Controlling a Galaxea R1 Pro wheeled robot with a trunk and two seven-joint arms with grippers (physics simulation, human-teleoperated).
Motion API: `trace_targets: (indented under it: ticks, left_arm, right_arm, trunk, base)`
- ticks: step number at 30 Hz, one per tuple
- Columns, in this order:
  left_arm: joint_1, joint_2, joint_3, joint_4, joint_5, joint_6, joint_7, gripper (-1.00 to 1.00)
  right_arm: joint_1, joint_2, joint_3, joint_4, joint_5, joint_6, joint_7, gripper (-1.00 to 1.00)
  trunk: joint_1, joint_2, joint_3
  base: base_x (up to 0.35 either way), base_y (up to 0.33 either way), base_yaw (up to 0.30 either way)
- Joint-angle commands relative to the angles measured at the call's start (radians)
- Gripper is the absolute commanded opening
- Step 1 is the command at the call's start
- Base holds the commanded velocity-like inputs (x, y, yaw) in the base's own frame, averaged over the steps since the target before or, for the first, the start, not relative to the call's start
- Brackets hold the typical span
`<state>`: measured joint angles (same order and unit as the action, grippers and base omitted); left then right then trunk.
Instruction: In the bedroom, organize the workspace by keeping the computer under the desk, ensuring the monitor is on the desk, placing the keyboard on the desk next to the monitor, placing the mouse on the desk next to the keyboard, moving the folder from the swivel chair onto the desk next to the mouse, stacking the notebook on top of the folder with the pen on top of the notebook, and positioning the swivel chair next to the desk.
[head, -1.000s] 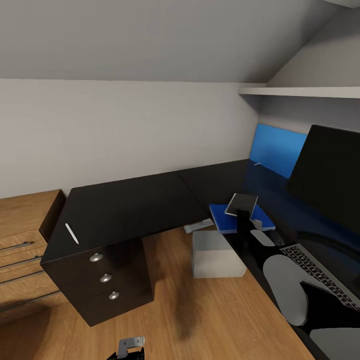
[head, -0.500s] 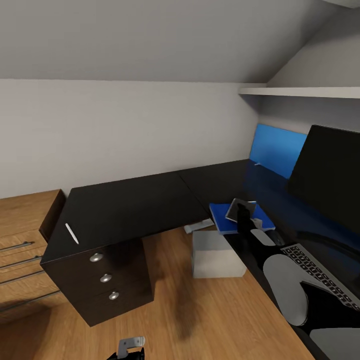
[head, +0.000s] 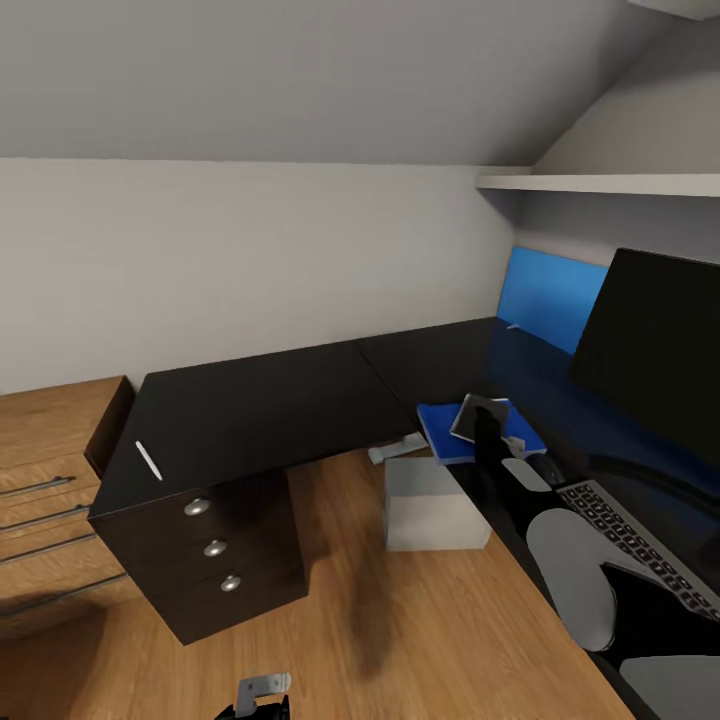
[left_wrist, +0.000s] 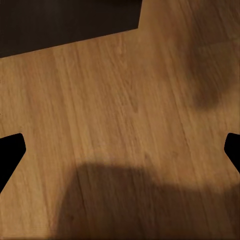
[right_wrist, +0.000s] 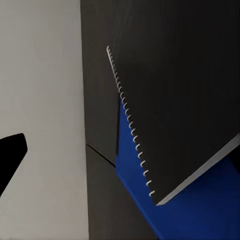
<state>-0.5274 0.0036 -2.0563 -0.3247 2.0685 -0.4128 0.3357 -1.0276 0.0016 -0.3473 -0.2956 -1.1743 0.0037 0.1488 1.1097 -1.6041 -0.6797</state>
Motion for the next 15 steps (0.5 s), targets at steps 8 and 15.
trace_targets:
  ticks: [8, 15]
  left_arm:
    - [-0.002, 0.000, -0.008, -0.004, 0.004, -0.005, 0.006, 1.00]
    - [-0.002, -0.001, -0.008, -0.004, 0.005, -0.005, 0.006, 1.00]
  right_arm:
    - [0.000, 0.001, -0.002, 0.010, -0.008, 0.000, 0.000, 1.00]
    - [0.000, 0.002, -0.002, 0.010, -0.008, 0.000, 0.000, 1.00]
  trunk:
    - [-0.019, 0.035, 0.015]
    - [-0.046, 0.084, 0.036]
  base:
    - [-0.004, 0.000, 0.000]
    - [0.000, 0.000, 0.000]
